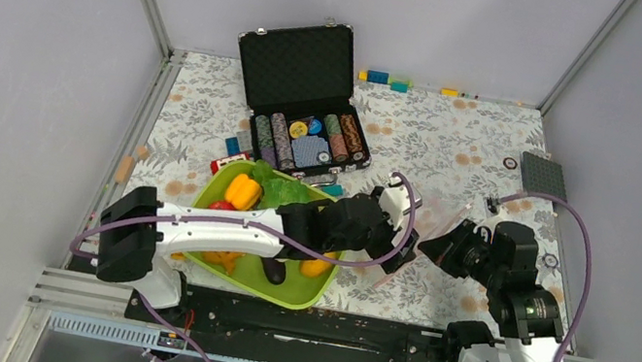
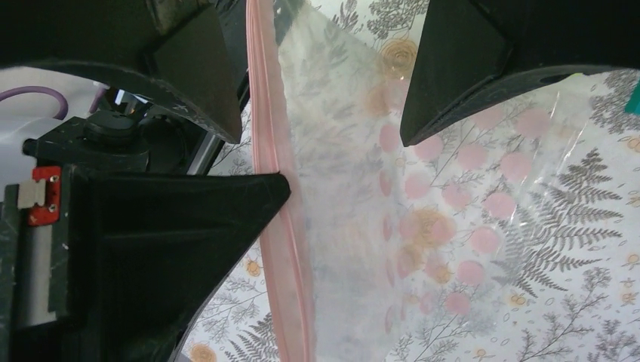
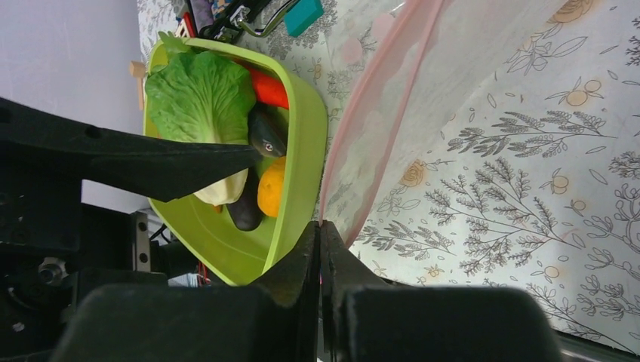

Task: Place the food in the zip-top bag and seal the zipper
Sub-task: Open the zipper of the food storage bag at the center of the board.

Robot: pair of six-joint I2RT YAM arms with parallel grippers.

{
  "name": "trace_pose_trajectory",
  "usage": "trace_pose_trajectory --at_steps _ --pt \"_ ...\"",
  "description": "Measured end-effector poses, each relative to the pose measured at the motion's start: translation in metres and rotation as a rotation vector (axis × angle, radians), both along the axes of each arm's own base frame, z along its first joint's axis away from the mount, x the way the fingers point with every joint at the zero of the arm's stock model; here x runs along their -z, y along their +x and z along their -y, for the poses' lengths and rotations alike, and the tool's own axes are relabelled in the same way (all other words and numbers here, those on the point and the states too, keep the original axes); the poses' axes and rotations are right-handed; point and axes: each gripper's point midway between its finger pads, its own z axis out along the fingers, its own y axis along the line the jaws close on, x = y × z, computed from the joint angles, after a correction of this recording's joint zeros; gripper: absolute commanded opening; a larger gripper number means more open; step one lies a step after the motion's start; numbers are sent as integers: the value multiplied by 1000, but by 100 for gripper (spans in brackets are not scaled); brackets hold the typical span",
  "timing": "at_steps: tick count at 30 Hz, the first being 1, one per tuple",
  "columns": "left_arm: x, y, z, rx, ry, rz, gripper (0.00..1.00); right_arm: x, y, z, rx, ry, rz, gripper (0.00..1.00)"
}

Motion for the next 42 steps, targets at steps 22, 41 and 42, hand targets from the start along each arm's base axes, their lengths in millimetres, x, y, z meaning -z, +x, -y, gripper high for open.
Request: trace_pose_trajectory --at_steps 22,41,42 --pt "26 -24 17 119 -94 -158 0 -8 -9 -10 -59 47 11 0" --pt "54 -25 -11 18 -121 -257 0 -40 -1 40 126 -167 168 92" --pt "51 -24 -10 15 -130 -254 0 -38 -2 41 129 -173 159 92"
